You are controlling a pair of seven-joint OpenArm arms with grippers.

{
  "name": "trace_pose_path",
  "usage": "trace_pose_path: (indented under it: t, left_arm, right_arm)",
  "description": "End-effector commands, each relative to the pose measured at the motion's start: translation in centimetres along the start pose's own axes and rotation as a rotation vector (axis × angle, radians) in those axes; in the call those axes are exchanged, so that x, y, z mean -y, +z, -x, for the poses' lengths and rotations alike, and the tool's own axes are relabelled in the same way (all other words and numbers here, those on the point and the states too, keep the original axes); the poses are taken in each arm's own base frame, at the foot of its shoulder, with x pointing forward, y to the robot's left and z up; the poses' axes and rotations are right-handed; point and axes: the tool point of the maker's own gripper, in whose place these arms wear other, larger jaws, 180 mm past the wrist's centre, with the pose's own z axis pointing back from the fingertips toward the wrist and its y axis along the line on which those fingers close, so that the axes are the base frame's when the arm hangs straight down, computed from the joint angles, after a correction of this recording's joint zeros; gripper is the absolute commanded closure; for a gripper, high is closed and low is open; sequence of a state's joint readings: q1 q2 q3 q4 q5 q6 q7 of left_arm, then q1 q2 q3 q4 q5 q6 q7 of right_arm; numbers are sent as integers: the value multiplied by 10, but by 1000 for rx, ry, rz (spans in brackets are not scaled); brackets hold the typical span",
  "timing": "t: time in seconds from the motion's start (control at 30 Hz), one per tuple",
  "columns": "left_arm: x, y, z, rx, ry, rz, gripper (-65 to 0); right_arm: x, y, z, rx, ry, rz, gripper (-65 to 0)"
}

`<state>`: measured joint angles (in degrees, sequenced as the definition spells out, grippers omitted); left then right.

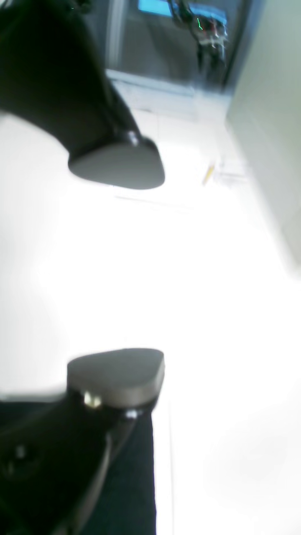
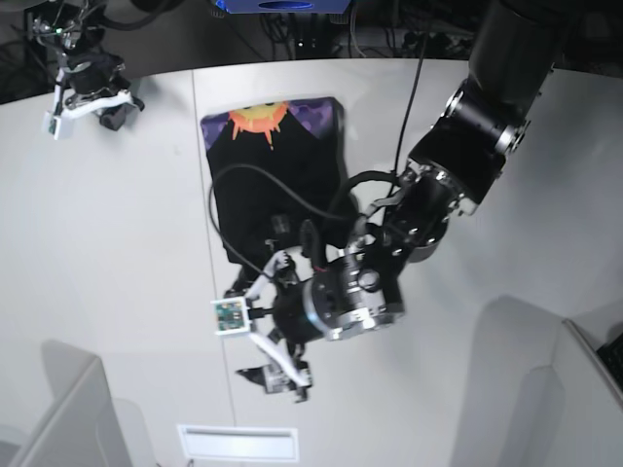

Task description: Fold the T-shirt properly

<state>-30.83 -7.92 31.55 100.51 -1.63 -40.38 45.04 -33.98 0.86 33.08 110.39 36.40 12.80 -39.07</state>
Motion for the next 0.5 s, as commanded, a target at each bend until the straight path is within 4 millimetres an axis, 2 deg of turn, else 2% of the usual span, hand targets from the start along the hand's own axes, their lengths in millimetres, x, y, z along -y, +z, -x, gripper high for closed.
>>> trace_pose_path:
  t: [0.0,0.07,0.13,0.23,0.33,0.47]
  left_arm:
    - [-17,19,7,0,19,-73,-392]
    - [-24,44,33,-29,75,-136,-221]
    - [-27,69,62,-73,139,-199,0]
    - [-23,105,118,-183,246,-267,0]
    - [-12,137,164,-257,339,-319,0]
    - [21,172,194,-240,402,-335,0]
  right_arm:
    - [-10,6,-7,29,40,-45,0]
    - [-14,10,-12,39,107,-78,0]
    - [-16,13,-19,50,192,-94,0]
    - [-16,17,-17,43,258,-93,0]
    - [-15,19,-11,17,332,-98,0]
    - [-12,23,1,-32,459,-108,0]
